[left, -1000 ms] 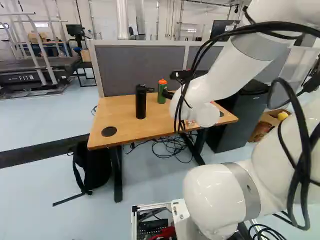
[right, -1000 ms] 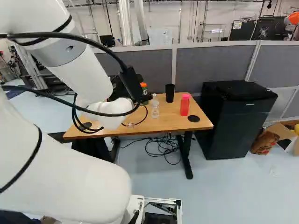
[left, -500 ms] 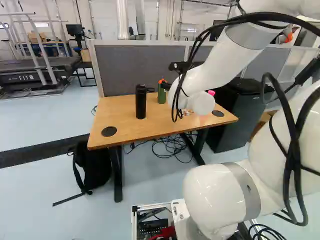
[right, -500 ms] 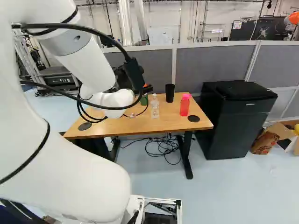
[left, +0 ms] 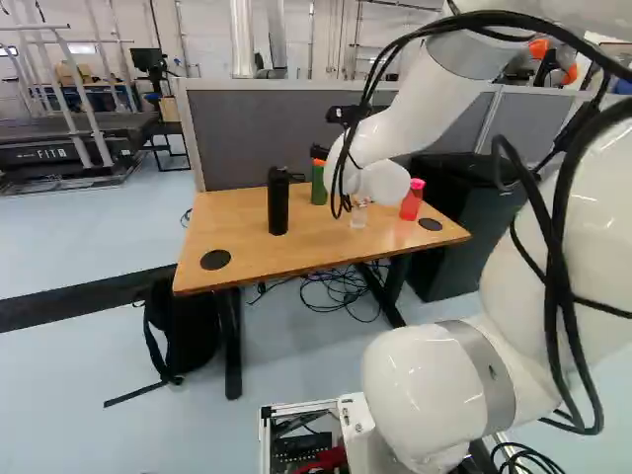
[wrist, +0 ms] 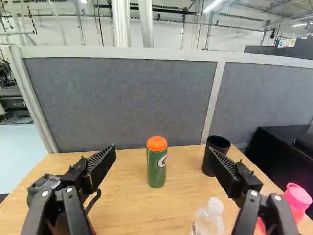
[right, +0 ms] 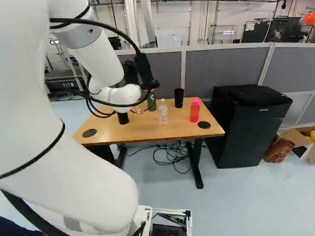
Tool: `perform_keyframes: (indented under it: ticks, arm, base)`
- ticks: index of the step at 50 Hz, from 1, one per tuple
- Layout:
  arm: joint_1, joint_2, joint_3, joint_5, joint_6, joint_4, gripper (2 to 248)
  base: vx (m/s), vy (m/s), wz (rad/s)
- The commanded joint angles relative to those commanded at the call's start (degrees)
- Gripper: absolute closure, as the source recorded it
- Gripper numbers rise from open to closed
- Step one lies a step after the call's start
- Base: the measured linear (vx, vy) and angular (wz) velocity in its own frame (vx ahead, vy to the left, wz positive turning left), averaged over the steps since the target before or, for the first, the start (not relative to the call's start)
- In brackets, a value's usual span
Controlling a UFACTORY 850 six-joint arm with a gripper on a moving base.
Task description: Pick up the green bottle from the table
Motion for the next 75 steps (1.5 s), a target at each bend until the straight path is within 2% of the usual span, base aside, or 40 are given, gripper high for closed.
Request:
perform_keyframes:
  ticks: [28, 36, 52, 75]
  arm:
    - [1.9, -6.5, -10.0, -0.1, 0.0, 0.0, 3]
    - [2.4, -8.4, -12.9, -1.3, 0.0, 0.0, 3]
    - [3.4, -12.1, -18.9, -10.3, 0.0, 0.0, 3]
    - [3.9, -17.1, -27.1, -26.8, 0.0, 1.2, 3]
  base:
    - [0.000, 0.000, 0.000]
    - [0.000, 0.000, 0.000]
    - [0.000, 0.000, 0.000]
    - [0.000, 0.000, 0.000]
